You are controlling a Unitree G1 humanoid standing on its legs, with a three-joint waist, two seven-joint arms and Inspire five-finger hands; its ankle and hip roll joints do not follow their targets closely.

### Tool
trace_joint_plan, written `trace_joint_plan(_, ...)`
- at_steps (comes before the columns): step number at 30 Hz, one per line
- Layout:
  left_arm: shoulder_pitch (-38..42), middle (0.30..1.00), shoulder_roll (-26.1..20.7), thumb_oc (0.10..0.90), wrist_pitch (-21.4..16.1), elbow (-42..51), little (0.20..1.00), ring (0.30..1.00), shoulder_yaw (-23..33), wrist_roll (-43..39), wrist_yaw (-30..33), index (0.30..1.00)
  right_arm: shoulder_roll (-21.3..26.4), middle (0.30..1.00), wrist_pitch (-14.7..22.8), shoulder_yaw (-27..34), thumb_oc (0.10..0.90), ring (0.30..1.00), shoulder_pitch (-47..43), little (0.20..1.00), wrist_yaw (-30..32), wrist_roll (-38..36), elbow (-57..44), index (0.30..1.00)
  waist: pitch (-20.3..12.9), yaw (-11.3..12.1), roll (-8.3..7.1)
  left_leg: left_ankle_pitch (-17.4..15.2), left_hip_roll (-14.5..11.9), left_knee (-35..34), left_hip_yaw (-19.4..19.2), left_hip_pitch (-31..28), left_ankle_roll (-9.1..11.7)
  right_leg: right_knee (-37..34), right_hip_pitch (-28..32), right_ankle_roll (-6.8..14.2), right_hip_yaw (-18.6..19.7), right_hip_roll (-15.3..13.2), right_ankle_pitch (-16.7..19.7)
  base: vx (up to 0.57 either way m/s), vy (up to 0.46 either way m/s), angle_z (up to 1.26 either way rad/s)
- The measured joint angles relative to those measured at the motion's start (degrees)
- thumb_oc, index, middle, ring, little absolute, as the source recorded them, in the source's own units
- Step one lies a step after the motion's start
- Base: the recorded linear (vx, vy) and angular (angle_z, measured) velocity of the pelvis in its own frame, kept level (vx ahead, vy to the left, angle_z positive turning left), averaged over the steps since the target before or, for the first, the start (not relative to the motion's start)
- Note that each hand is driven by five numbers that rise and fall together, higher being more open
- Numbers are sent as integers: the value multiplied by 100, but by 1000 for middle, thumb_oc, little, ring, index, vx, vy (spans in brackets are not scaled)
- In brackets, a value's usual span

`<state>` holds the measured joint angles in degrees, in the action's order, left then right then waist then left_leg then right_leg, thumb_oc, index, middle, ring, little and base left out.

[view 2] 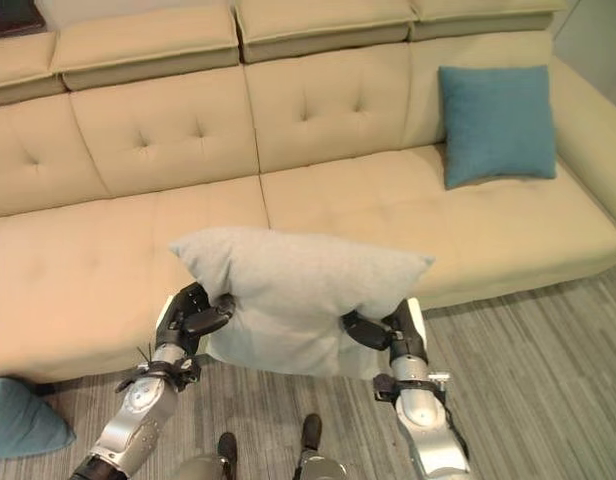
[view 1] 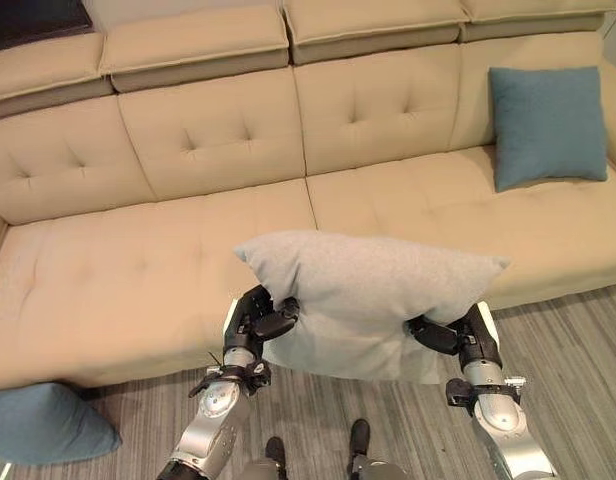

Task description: Pick up all the scattered cushions and arrange them neatly on the sofa.

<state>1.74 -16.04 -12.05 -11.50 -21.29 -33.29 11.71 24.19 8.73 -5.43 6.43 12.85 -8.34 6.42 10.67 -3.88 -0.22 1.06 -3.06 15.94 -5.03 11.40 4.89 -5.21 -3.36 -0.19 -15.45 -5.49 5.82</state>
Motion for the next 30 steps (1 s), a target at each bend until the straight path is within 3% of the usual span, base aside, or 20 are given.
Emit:
trace_joint_plan(2,46,300,19,400,1,-7,300,300,-55,0,-24,300,-4,300,0,67,400,300,7,300,30,5,-3,300,52,-6,-87,-64,104,-309,-350,165,-104,-1,0,-51,-9,-110,-37,186,-12,19)
trace_joint_plan(5,47,300,16,400,2,-22,300,300,-59,0,-23,300,-7,300,-3,71,400,300,15,300,52,16,-7,300,57,24,-59,16,144,-819,-551,327,-139,-1,18,-22,-14,-75,-57,213,16,1)
trace_joint_plan(8,89,300,28,400,4,-131,300,300,-56,14,-32,300,8,300,-19,20,400,300,45,300,115,22,-1,300,61,176,152,148,244,-1446,-239,298,-125,66,79,120,203,56,-169,331,89,-34)
trace_joint_plan(9,80,300,25,400,55,-135,300,300,-41,13,-30,300,-15,300,-35,16,400,300,64,300,116,28,-13,300,76,158,338,410,192,-1590,-252,170,-329,-1,263,258,223,154,-198,415,161,-52)
trace_joint_plan(13,53,300,-160,400,116,-104,300,300,-26,14,-30,300,-66,300,-53,-175,400,300,179,300,94,30,-34,300,65,175,216,529,462,-1624,-479,-184,-465,310,366,555,620,-119,-490,236,132,-28)
trace_joint_plan(14,53,300,-235,400,117,-93,300,300,63,14,-30,300,-159,300,-56,-256,400,300,161,300,84,31,-42,300,44,199,134,369,623,-1718,-627,-376,-722,629,310,704,733,-318,-655,193,149,-32)
trace_joint_plan(18,65,300,-359,400,115,-70,300,300,228,14,-28,300,-274,300,-60,-333,400,300,95,300,-37,40,-77,300,54,280,93,307,708,-1795,-771,-671,-1020,2413,-401,926,862,-537,-1101,122,112,-19)
trace_joint_plan(19,65,300,-371,400,115,-69,300,300,235,14,-29,300,-281,300,-60,-336,400,300,77,300,-42,40,-77,300,54,287,94,305,701,-1810,-773,-691,-1025,2592,-494,934,874,-550,-1106,140,54,0)
trace_joint_plan(20,64,300,-419,400,116,-69,300,300,260,13,-29,300,-305,300,-59,-337,400,300,33,300,-85,45,-79,300,54,284,93,272,677,-1833,-728,-745,-1069,3248,-887,1016,912,-596,-1306,168,20,6)
trace_joint_plan(22,60,300,-440,400,115,-80,300,300,267,11,-29,300,-307,300,-61,-336,400,300,31,300,-140,55,-80,300,72,299,63,227,671,-1904,-671,-903,-1098,3426,-1130,971,906,-597,-1487,185,-32,13)
trace_joint_plan(23,58,300,-455,400,116,-85,300,300,280,10,-29,300,-305,300,-61,-337,400,300,20,300,-156,57,-80,300,74,297,59,216,666,-1942,-662,-978,-1080,3269,-1239,961,898,-586,-1503,296,-88,11)
trace_joint_plan(24,33,300,-450,400,112,-85,300,300,341,10,-30,300,-300,300,-61,-383,400,300,-34,300,-178,64,-68,300,76,303,57,168,631,-2028,-671,-1121,-1009,2669,-1381,884,766,-578,-1391,313,-105,6)
trace_joint_plan(27,31,300,-447,400,113,-112,300,300,413,6,-30,300,-293,300,-61,-435,400,300,-94,300,-218,64,-65,300,83,294,24,41,601,-2061,-620,-1251,-919,1499,-1562,942,861,-466,-797,254,-104,7)
trace_joint_plan(28,16,300,-434,400,113,-122,300,300,404,11,-34,300,-289,300,-63,-430,400,300,-82,300,-231,64,-34,300,99,193,-38,-30,628,-2058,-484,-1375,-876,846,-1563,936,933,-459,-336,214,-124,35)
trace_joint_plan(30,-48,300,-421,400,113,-122,300,300,401,12,-52,300,-289,300,-68,-435,400,300,-52,300,-239,65,-8,300,93,101,-110,-94,637,-2096,-367,-1520,-804,575,-1540,896,934,-455,-101,221,-147,48)
